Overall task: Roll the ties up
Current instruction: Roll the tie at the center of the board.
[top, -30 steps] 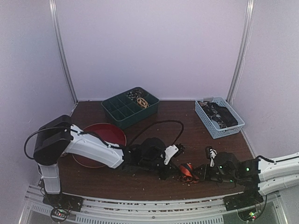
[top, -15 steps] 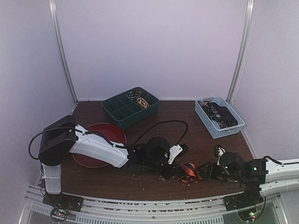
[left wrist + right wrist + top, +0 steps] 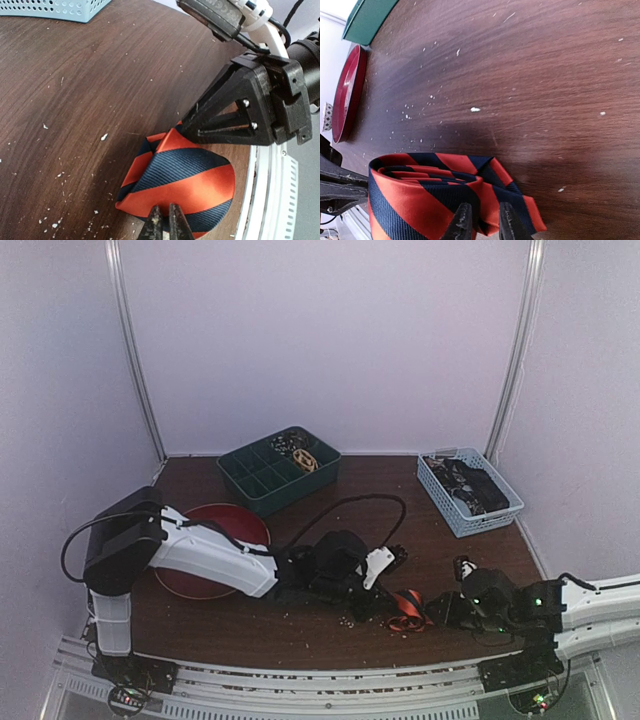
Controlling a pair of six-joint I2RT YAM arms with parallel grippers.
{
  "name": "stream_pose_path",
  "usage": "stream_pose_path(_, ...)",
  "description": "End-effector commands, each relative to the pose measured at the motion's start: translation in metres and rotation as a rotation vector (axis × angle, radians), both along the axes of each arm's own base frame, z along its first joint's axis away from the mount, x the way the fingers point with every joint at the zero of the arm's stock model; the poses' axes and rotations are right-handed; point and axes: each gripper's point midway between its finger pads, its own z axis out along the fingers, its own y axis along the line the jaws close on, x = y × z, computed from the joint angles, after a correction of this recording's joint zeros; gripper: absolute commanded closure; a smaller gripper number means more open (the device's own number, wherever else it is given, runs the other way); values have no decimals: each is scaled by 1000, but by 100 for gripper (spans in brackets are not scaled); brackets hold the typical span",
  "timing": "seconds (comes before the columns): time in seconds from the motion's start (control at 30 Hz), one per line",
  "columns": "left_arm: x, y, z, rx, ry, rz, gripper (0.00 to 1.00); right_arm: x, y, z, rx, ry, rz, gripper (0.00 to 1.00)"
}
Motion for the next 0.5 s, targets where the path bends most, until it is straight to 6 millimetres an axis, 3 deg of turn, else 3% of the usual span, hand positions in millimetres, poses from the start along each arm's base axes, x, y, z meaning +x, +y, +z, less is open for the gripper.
stream_pose_path(0.0, -1, 4, -4, 15, -21, 7, 92, -2, 24, 1, 72, 10, 57, 81)
stream_pose_path(0.23, 0, 9, -4, 17, -25, 21, 92, -3, 43, -2, 128, 16, 101, 82)
stream_pose_path(0.47, 5, 10, -1, 21, -37, 50, 92, -4, 40, -13, 103, 47, 88, 83)
